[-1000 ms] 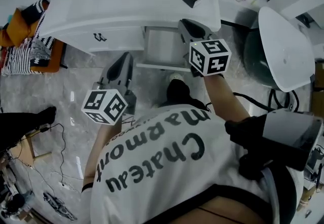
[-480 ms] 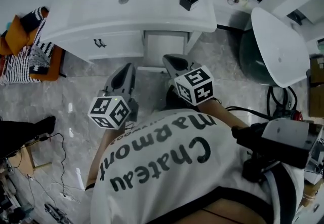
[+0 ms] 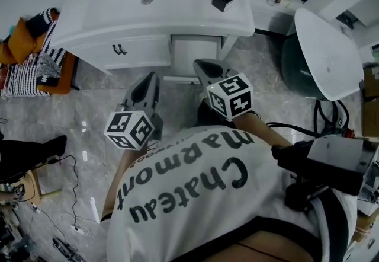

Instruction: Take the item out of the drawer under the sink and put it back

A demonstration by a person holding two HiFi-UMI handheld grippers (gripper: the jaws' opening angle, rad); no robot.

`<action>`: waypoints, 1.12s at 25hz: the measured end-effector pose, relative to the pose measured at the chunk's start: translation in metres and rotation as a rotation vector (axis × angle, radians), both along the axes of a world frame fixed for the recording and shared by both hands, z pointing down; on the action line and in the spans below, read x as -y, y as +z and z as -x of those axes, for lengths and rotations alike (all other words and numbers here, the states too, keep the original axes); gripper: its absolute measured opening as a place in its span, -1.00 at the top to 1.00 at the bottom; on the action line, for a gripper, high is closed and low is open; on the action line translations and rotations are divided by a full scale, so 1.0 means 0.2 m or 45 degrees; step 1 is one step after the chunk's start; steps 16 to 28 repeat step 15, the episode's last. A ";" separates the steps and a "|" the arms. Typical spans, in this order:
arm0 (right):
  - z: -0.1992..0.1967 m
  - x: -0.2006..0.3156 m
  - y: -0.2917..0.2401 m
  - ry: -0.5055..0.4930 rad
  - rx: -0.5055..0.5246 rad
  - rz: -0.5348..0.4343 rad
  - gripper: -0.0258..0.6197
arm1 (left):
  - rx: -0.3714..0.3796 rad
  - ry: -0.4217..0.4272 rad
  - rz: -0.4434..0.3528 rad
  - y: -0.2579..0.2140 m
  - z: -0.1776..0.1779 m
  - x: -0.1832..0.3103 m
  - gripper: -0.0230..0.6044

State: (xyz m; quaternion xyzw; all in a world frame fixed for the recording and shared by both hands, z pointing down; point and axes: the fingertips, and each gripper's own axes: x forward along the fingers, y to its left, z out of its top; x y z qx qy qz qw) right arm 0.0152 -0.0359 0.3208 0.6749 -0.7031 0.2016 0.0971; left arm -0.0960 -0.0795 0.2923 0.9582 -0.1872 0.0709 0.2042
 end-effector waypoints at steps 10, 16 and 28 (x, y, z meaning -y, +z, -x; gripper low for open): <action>0.01 -0.02 0.01 -0.003 -0.005 0.004 0.89 | -0.015 -0.006 0.021 0.01 0.01 -0.02 0.90; 0.01 -0.03 0.00 -0.007 -0.001 0.007 0.89 | -0.014 -0.004 0.024 0.01 0.00 -0.01 0.90; 0.01 -0.03 0.00 -0.007 -0.001 0.007 0.89 | -0.014 -0.004 0.024 0.01 0.00 -0.01 0.90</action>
